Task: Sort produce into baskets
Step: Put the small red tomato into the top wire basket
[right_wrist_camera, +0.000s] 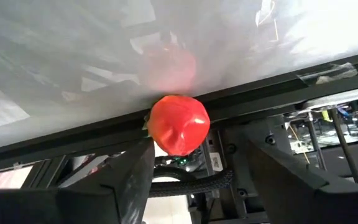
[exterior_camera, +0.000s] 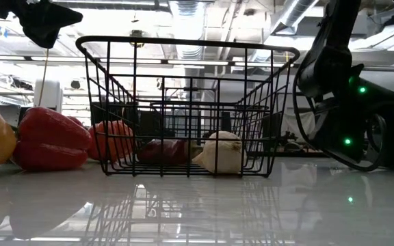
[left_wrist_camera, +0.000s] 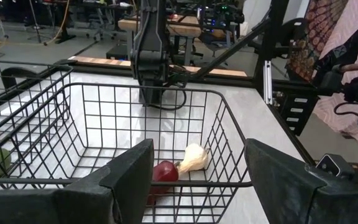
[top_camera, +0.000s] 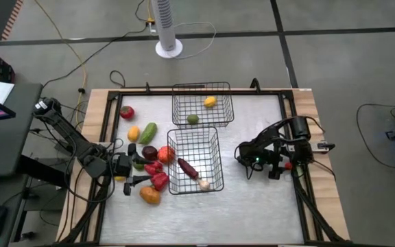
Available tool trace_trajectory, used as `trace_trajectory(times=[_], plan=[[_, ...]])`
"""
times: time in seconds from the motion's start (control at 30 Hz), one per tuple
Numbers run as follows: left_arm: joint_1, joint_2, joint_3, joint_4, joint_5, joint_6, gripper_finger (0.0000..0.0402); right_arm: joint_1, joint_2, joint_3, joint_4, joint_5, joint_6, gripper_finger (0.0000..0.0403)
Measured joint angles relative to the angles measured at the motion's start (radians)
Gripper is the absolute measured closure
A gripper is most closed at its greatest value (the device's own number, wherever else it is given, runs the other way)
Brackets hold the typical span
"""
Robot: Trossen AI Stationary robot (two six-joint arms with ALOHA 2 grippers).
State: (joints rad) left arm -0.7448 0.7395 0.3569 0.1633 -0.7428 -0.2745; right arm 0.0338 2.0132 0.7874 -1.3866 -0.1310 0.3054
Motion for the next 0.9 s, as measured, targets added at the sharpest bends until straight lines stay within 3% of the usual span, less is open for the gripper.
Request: trace_trajectory(times=[0.2, 0.7, 0.9], plan=[[0.0, 0.0, 0.0, 0.0, 0.0, 0.0, 0.0163, 0.0, -0.001, -0.01, 0.014, -0.001, 0.004, 0.0149], [0.0, 0.0, 0.0, 0.0, 0.013, -0.001, 0.0163, 0.0, 0.0, -0.013, 0.021, -0.005, 0.037, 0.0283], [0.0, 0.0, 0.0, 0.0, 0.013, -0.001, 0.0163, 0.0, 0.0, -0.012, 0.018, -0.005, 0.037, 0.0309]])
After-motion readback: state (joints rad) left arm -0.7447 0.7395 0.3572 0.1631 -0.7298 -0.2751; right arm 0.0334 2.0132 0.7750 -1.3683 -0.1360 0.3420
